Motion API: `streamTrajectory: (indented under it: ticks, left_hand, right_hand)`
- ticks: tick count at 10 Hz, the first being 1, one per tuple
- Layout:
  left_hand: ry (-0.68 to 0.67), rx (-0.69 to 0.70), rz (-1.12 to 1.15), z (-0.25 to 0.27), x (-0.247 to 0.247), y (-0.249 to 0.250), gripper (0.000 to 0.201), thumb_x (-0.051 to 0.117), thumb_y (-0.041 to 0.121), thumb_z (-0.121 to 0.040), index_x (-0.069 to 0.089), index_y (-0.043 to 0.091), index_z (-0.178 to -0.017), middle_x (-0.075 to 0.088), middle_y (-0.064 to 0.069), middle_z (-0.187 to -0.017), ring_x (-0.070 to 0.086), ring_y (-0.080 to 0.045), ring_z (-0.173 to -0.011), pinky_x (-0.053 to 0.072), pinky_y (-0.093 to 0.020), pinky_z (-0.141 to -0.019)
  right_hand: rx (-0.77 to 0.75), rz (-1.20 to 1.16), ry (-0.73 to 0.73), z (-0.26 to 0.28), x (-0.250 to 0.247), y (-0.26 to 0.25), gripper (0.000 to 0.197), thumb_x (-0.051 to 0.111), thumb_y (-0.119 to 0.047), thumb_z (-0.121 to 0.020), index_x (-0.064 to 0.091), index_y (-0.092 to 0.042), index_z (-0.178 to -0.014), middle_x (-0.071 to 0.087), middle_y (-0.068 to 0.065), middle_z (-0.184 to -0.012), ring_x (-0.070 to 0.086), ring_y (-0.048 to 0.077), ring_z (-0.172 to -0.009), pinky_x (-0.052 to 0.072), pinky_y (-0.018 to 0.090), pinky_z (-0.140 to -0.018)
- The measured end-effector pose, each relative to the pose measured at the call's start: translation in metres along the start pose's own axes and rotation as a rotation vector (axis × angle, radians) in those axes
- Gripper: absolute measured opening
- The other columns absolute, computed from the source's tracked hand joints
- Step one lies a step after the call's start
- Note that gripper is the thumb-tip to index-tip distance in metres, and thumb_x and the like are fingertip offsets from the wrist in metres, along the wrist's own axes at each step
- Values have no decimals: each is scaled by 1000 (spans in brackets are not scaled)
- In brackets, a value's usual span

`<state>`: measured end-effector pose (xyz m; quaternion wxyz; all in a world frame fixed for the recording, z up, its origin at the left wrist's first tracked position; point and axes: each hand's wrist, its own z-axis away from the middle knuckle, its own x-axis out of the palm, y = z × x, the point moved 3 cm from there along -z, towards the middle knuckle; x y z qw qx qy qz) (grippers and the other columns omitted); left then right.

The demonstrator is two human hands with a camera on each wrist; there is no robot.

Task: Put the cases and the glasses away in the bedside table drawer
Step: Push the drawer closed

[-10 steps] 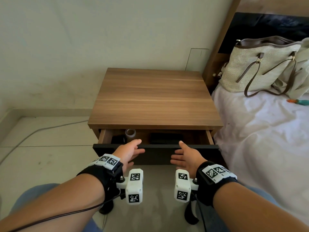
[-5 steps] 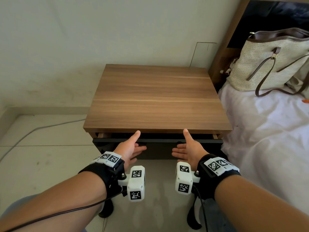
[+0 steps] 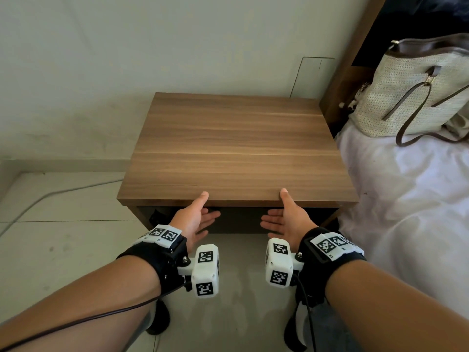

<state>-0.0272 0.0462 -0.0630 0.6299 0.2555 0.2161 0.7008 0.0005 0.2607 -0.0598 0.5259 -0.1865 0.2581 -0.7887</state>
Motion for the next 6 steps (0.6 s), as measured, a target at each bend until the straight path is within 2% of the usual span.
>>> streamTrajectory:
  ticks: [2, 3, 5, 6]
  left_hand:
    - [-14, 11, 37, -8, -2, 0, 44, 55, 52, -91, 54, 14, -113, 76, -3, -106, 61, -17, -115, 39, -39, -101]
    - [-16, 17, 54, -8, -2, 0, 43, 57, 50, -90, 55, 15, -114, 76, -2, -107, 61, -16, -114, 39, -40, -103]
    - [3, 28, 35, 0, -2, -1, 38, 57, 50, -91, 60, 17, -110, 73, 0, -109, 61, -16, -113, 38, -40, -102]
    - [9, 44, 0, 6, -3, -1, 36, 56, 50, -91, 61, 18, -107, 72, 0, -110, 62, -16, -111, 37, -39, -101]
  right_hand:
    - [-16, -60, -17, -6, 2, 2, 71, 41, -63, -89, 53, -1, -123, 65, 15, -110, 62, 28, -102, 41, 47, -102]
    - [-13, -105, -46, -7, 3, 2, 72, 41, -61, -90, 51, 0, -127, 64, 14, -111, 60, 28, -107, 41, 46, -103]
    - [-13, -130, -51, -2, 4, 4, 72, 39, -61, -92, 49, -1, -132, 63, 12, -110, 59, 27, -105, 41, 45, -101]
    - [-34, -118, -73, 8, 6, 5, 72, 36, -59, -93, 45, -2, -136, 61, 15, -126, 58, 28, -111, 40, 45, -104]
